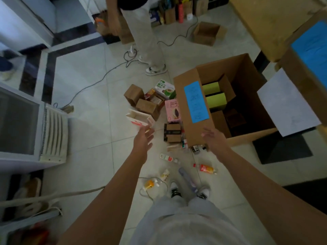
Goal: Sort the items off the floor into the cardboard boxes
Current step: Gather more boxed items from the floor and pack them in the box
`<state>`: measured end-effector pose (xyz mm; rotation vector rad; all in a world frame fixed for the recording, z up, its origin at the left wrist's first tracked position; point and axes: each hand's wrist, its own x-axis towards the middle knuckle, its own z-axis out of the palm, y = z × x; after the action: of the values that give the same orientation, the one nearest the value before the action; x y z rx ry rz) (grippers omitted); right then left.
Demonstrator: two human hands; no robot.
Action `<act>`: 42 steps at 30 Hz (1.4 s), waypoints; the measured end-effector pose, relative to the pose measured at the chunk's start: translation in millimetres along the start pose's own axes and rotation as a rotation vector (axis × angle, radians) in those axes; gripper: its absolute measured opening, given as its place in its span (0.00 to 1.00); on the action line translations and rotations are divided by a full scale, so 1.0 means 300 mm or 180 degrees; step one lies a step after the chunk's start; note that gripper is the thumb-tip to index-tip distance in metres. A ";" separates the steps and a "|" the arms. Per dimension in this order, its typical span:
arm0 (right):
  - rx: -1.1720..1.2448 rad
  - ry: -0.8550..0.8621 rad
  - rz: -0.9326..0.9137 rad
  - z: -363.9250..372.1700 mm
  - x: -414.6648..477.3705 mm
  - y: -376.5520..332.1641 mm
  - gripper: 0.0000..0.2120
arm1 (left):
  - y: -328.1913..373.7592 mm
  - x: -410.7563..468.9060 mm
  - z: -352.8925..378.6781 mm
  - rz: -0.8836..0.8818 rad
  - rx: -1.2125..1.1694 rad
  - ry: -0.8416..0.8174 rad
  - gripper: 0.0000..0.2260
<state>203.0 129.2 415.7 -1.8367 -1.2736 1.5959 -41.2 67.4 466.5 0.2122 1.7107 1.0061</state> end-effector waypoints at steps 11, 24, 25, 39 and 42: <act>-0.0372 -0.0076 0.0135 0.085 -0.029 0.124 0.14 | -0.106 -0.074 -0.084 -0.0029 0.0181 0.0129 0.24; -0.0399 0.0024 0.0398 0.325 0.096 -0.005 0.17 | 0.007 0.190 -0.154 -0.0224 0.0125 -0.0096 0.22; -0.0398 0.0073 0.0427 0.352 0.118 -0.018 0.16 | 0.018 0.231 -0.166 -0.0267 0.0118 -0.0129 0.22; -0.0355 0.0219 0.1311 0.716 0.509 -0.024 0.17 | 0.016 0.828 -0.308 -0.0265 0.0182 0.0011 0.18; -0.0599 0.0024 0.1420 0.720 0.613 0.045 0.16 | -0.036 0.926 -0.280 -0.0396 0.0212 0.0030 0.19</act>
<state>-3.4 216.9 241.5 -2.3715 -1.0927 1.7273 -219.8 180.8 267.3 0.1422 1.7453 0.8608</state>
